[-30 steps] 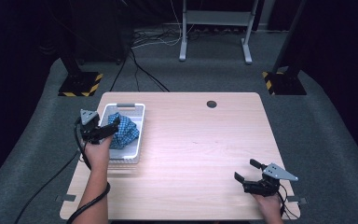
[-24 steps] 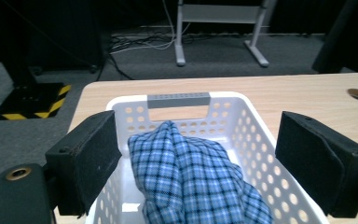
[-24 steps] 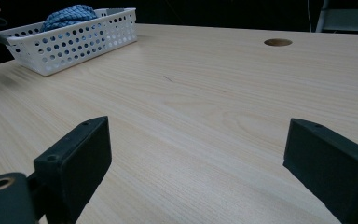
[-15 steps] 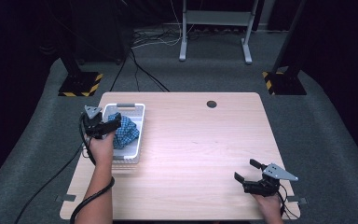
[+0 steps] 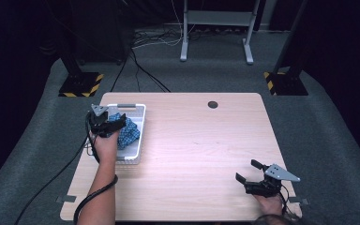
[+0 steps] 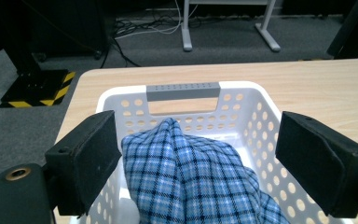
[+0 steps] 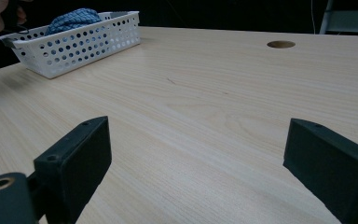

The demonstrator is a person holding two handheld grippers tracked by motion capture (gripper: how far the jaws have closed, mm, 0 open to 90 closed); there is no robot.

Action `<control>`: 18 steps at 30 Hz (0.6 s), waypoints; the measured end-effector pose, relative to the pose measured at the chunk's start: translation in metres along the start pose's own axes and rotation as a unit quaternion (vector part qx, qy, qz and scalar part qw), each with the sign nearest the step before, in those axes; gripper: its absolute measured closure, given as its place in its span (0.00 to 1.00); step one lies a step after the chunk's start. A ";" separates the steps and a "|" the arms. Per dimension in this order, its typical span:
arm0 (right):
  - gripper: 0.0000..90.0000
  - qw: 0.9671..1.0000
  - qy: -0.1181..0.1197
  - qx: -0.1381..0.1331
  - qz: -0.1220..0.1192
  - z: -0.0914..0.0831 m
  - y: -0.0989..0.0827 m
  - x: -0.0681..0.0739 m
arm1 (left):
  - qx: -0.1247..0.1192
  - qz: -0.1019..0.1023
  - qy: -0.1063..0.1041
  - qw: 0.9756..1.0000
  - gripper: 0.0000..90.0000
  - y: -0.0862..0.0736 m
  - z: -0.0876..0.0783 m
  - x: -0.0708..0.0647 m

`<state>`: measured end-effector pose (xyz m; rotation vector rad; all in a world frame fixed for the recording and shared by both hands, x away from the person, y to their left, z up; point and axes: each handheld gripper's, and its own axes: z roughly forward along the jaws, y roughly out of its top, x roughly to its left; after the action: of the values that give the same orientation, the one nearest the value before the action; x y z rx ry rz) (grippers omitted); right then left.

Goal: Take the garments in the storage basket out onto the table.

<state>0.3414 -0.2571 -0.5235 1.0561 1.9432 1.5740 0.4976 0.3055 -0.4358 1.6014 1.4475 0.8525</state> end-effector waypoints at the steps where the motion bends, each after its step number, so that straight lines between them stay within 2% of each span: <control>1: 0.07 1.000 0.000 0.000 0.001 0.000 0.000 0.000 | 0.003 0.001 0.000 1.000 0.14 -0.001 0.002 0.000; 8: 0.07 1.000 0.001 -0.001 0.002 0.000 0.000 -0.001 | 0.044 0.000 0.006 0.999 0.14 -0.006 0.014 0.001; 13: 0.07 1.000 0.001 0.000 0.002 0.000 0.000 -0.001 | 0.083 -0.008 0.003 0.997 0.14 -0.011 0.024 0.003; 18: 0.07 1.000 0.000 0.000 0.003 0.000 0.000 -0.001 | 0.096 -0.006 0.003 0.995 0.14 -0.012 0.028 0.002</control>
<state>0.3421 -0.2575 -0.5236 1.0631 1.9419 1.5779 0.5165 0.3044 -0.4593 1.7304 1.5812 0.7285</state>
